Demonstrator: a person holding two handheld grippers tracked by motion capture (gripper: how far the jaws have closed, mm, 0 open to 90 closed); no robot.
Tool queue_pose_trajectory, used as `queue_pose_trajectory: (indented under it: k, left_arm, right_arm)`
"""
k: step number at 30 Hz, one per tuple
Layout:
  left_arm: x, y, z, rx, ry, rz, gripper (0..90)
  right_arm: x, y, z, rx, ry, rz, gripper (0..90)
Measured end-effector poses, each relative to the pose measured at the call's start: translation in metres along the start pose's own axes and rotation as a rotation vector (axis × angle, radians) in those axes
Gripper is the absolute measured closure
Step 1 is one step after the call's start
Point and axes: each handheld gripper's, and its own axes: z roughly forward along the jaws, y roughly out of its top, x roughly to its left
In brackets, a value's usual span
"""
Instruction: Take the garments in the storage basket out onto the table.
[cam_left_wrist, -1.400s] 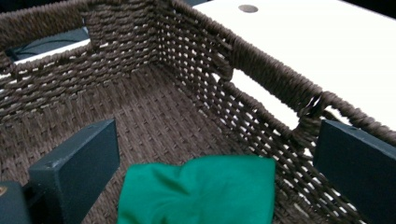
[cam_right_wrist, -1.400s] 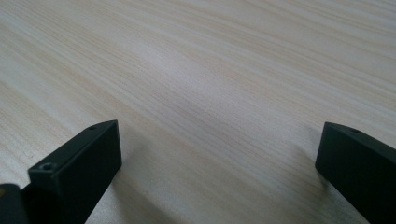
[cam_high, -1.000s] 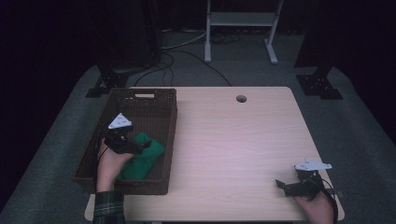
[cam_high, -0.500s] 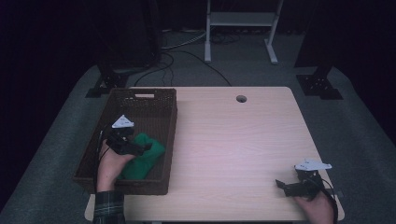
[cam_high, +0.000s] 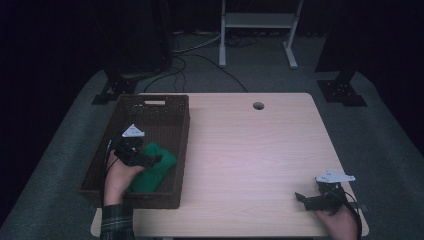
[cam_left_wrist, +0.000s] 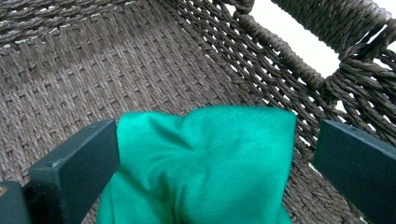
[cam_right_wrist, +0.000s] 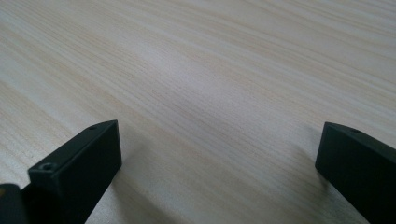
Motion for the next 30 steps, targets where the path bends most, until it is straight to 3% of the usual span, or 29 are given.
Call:
queue_pose_trajectory:
  k: [30]
  left_arm:
    - [-0.0018,-0.0031,0.0089,0.104,0.017,-0.006,0.0]
  right_arm:
    - [0.0000,-0.0001,0.0000,0.000,0.000,-0.001,0.0]
